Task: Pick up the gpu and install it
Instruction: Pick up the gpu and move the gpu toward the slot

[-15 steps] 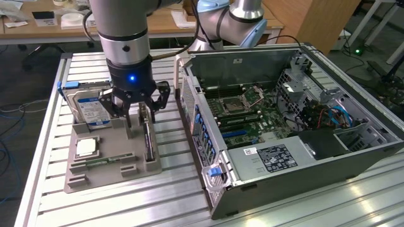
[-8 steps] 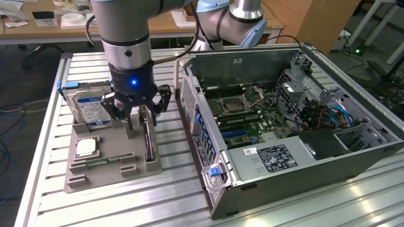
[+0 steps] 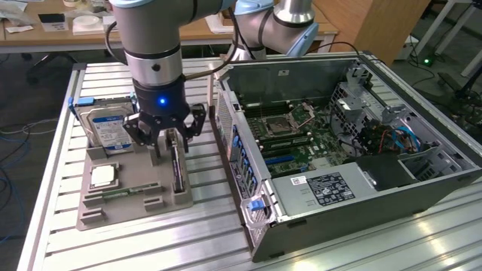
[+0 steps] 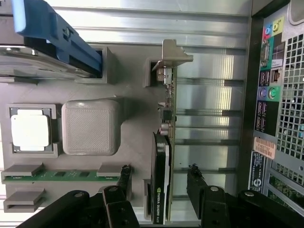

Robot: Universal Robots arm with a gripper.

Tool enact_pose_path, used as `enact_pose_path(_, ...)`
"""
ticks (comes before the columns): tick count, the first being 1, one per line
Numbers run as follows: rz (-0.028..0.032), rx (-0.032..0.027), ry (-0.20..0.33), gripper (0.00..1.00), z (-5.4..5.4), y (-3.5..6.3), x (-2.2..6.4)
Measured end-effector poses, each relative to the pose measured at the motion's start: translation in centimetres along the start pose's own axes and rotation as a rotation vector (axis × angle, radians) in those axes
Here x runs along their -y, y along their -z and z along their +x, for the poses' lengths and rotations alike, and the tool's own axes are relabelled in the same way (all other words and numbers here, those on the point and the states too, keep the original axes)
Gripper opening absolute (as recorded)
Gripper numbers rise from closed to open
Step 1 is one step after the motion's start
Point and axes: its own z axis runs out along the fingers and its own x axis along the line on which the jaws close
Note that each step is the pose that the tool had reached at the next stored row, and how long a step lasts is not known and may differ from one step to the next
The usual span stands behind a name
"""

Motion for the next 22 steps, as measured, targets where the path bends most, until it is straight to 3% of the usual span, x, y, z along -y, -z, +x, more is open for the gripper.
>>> enact_pose_path(7,0.0092,0.0002,0.000,0.59,0.0,-1.08,-0.03)
enact_pose_path(12,0.0231,0.0004,0.001,0.59,0.0,-1.77,-0.08)
enact_pose_path(22,0.0241,0.0004,0.001,0.59,-0.2,-2.97,-0.28)
